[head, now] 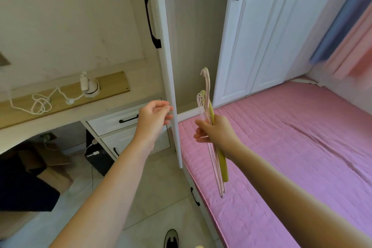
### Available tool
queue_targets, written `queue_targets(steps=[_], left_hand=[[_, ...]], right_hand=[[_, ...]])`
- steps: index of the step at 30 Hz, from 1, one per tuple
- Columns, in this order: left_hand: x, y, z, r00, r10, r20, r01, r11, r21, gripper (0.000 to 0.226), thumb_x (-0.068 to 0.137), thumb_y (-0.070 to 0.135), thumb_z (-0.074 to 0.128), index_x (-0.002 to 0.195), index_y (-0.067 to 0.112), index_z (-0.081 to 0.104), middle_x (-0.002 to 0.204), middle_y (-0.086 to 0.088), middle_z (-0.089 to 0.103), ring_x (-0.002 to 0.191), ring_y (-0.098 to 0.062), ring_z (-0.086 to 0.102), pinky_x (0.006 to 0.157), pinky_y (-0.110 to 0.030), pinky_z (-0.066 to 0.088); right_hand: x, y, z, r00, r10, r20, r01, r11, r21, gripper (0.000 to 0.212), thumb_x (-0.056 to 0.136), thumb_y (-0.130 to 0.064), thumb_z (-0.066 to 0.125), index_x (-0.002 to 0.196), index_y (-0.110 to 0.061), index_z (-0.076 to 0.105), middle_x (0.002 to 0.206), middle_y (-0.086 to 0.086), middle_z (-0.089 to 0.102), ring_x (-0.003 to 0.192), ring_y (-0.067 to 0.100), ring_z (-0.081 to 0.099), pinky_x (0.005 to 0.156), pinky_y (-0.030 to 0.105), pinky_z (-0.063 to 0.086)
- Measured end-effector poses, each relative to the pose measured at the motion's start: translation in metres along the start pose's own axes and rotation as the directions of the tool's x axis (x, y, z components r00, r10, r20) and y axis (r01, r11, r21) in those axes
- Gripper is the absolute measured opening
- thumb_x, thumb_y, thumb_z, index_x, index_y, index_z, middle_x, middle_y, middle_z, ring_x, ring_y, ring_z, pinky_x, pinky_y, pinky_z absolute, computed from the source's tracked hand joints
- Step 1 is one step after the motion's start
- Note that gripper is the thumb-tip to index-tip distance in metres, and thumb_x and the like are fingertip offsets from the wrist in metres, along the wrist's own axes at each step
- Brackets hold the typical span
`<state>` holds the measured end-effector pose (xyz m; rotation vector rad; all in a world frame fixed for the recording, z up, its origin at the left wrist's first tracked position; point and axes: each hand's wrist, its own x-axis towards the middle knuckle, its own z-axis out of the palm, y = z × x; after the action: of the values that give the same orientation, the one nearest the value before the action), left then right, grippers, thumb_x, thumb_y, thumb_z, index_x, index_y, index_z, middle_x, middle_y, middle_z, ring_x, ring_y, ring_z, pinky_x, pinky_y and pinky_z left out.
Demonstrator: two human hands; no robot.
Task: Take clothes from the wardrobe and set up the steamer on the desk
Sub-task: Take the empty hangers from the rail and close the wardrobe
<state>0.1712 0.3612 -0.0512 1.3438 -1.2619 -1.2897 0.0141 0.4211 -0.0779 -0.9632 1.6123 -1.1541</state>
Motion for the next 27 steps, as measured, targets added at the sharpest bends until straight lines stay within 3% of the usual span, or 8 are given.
queue_targets(steps=[4, 7, 10, 13, 17, 21, 23, 27], left_hand=[[0.032, 0.018, -0.016, 0.997, 0.070, 0.036, -0.071, 0.997, 0.014, 0.011, 0.094, 0.009, 0.053, 0.101, 0.011, 0.061, 0.102, -0.010, 0.071, 0.080, -0.019, 0.064, 0.082, -0.037, 0.055], [0.060, 0.034, -0.023, 0.988, 0.142, 0.054, -0.143, 0.989, 0.026, 0.011, 0.093, 0.012, 0.055, 0.102, 0.014, 0.061, 0.105, -0.009, 0.069, 0.079, -0.018, 0.066, 0.081, -0.036, 0.056], [0.084, 0.050, -0.028, 0.965, 0.257, 0.060, -0.261, 0.963, 0.062, 0.017, 0.094, 0.018, 0.056, 0.111, 0.018, 0.059, 0.107, 0.000, 0.065, 0.078, -0.014, 0.067, 0.079, -0.033, 0.058], [0.103, 0.062, -0.031, 0.924, 0.371, 0.096, -0.379, 0.922, 0.081, 0.027, 0.095, 0.026, 0.056, 0.122, 0.022, 0.054, 0.108, 0.008, 0.062, 0.089, -0.011, 0.067, 0.086, -0.036, 0.056], [0.118, 0.074, -0.029, 0.858, 0.493, 0.141, -0.507, 0.857, 0.088, 0.033, 0.095, 0.030, 0.055, 0.127, 0.021, 0.053, 0.111, 0.008, 0.064, 0.101, -0.011, 0.064, 0.093, -0.035, 0.053], [0.121, 0.082, -0.023, 0.790, 0.595, 0.145, -0.609, 0.790, 0.076, 0.028, 0.095, 0.024, 0.056, 0.121, 0.013, 0.058, 0.106, 0.006, 0.067, 0.097, -0.002, 0.063, 0.090, -0.024, 0.052], [0.124, 0.082, -0.021, 0.771, 0.625, 0.122, -0.635, 0.769, 0.077, 0.023, 0.095, 0.022, 0.057, 0.115, 0.012, 0.060, 0.103, 0.005, 0.068, 0.095, -0.003, 0.064, 0.089, -0.026, 0.053], [0.131, 0.075, -0.014, 0.740, 0.668, 0.081, -0.673, 0.736, 0.072, 0.020, 0.095, 0.018, 0.057, 0.114, 0.012, 0.058, 0.106, 0.001, 0.068, 0.102, -0.010, 0.064, 0.093, -0.036, 0.052]], right_hand=[[0.028, -0.019, 0.030, 0.993, -0.060, -0.104, 0.057, 0.998, -0.028, 0.023, 0.090, -0.019, 0.065, 0.085, 0.001, 0.055, 0.083, 0.016, 0.070, 0.078, 0.018, 0.073, 0.067, 0.034, 0.061], [0.049, -0.031, 0.053, 0.973, -0.101, -0.206, 0.094, 0.995, -0.044, 0.030, 0.087, -0.020, 0.069, 0.093, 0.006, 0.057, 0.085, 0.016, 0.068, 0.077, 0.016, 0.071, 0.065, 0.030, 0.061], [0.065, -0.044, 0.074, 0.940, -0.164, -0.299, 0.137, 0.984, -0.112, 0.031, 0.084, -0.028, 0.072, 0.101, -0.007, 0.057, 0.092, 0.002, 0.066, 0.079, 0.013, 0.068, 0.071, 0.031, 0.060], [0.075, -0.053, 0.091, 0.907, -0.209, -0.367, 0.162, 0.975, -0.154, 0.034, 0.082, -0.032, 0.073, 0.101, -0.013, 0.051, 0.101, -0.003, 0.062, 0.091, 0.010, 0.062, 0.075, 0.024, 0.053], [0.082, -0.054, 0.103, 0.857, -0.215, -0.469, 0.148, 0.973, -0.176, 0.032, 0.083, -0.031, 0.072, 0.098, -0.015, 0.048, 0.101, -0.001, 0.057, 0.091, 0.010, 0.055, 0.062, 0.009, 0.035], [0.090, -0.056, 0.106, 0.825, -0.221, -0.520, 0.173, 0.975, -0.140, 0.034, 0.083, -0.032, 0.072, 0.101, -0.015, 0.049, 0.102, -0.003, 0.056, 0.094, 0.010, 0.054, 0.070, 0.015, 0.037], [0.094, -0.060, 0.107, 0.818, -0.222, -0.530, 0.190, 0.975, -0.115, 0.033, 0.083, -0.032, 0.072, 0.100, -0.017, 0.049, 0.101, -0.005, 0.057, 0.094, 0.010, 0.055, 0.073, 0.018, 0.039], [0.099, -0.064, 0.107, 0.810, -0.234, -0.537, 0.228, 0.970, -0.078, 0.031, 0.083, -0.029, 0.072, 0.098, -0.017, 0.049, 0.098, -0.007, 0.058, 0.092, 0.004, 0.058, 0.069, 0.011, 0.040]])
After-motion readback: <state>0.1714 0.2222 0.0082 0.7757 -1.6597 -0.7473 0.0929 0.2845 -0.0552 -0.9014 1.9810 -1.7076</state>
